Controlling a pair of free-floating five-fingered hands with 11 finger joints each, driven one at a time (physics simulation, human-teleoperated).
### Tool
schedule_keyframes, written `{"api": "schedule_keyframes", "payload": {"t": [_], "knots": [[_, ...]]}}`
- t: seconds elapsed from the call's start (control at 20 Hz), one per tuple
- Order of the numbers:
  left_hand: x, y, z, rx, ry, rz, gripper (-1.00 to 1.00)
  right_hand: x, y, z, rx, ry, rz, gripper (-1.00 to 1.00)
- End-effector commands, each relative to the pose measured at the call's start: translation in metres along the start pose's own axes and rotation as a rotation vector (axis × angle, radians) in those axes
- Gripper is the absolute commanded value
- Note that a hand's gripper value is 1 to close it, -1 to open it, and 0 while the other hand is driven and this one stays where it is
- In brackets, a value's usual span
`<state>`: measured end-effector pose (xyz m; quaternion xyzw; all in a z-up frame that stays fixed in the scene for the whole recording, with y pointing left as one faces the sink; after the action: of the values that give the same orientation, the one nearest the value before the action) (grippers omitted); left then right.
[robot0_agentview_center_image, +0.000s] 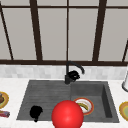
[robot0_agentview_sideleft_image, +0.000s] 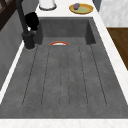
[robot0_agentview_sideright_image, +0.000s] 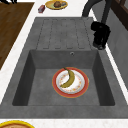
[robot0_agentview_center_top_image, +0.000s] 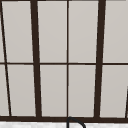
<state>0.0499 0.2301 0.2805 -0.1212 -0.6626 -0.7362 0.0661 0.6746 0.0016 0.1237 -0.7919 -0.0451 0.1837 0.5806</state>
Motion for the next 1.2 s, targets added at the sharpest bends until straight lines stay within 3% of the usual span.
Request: {"api": "schedule_keyframes", "payload": {"t": [0.0, 0.2, 0.3, 0.35, 0.4, 0.45, 0.5, 0.6, 0.8, 1.15], "knots": [[0.0, 0.0, 0.0, 0.0, 0.0, 0.0, 0.0, 0.014, -0.002, 0.014, 0.128, -0.031, -0.006, 1.0], [0.0, 0.0, 0.0, 0.0, 0.0, 0.0, 0.0, 0.015, -0.003, 0.015, 0.127, 0.022, -0.011, 1.0], [0.0, 0.0, 0.0, 0.0, 0.0, 0.0, 0.0, 0.007, -0.001, 0.006, 0.108, -0.036, -0.025, 1.0], [0.0, 0.0, 0.0, 0.0, 0.0, 0.0, 0.0, 0.003, 0.003, 0.005, 0.106, -0.068, -0.043, -1.0], [0.0, 0.0, 0.0, 0.0, 0.0, 0.0, 0.0, 0.004, 0.005, -0.001, 0.062, -0.032, -0.011, -1.0], [0.0, 0.0, 0.0, 0.0, 0.0, 0.0, 0.0, 0.002, 0.005, -0.001, 0.03, 0.024, -0.033, -1.0], [0.0, 0.0, 0.0, 0.0, 0.0, 0.0, 0.0, -0.002, 0.007, 0.008, 0.039, 0.026, -0.046, -1.0], [0.0, 0.0, 0.0, 0.0, 0.0, 0.0, 0.0, -0.007, -0.013, -0.008, 0.059, 0.014, -0.019, -1.0], [0.0, 0.0, 0.0, 0.0, 0.0, 0.0, 0.0, -0.015, -0.023, -0.022, 0.183, 0.026, -0.029, -1.0], [0.0, 0.0, 0.0, 0.0, 0.0, 0.0, 0.0, -0.024, -0.045, -0.039, 0.281, -0.015, -0.048, -1.0]]}}
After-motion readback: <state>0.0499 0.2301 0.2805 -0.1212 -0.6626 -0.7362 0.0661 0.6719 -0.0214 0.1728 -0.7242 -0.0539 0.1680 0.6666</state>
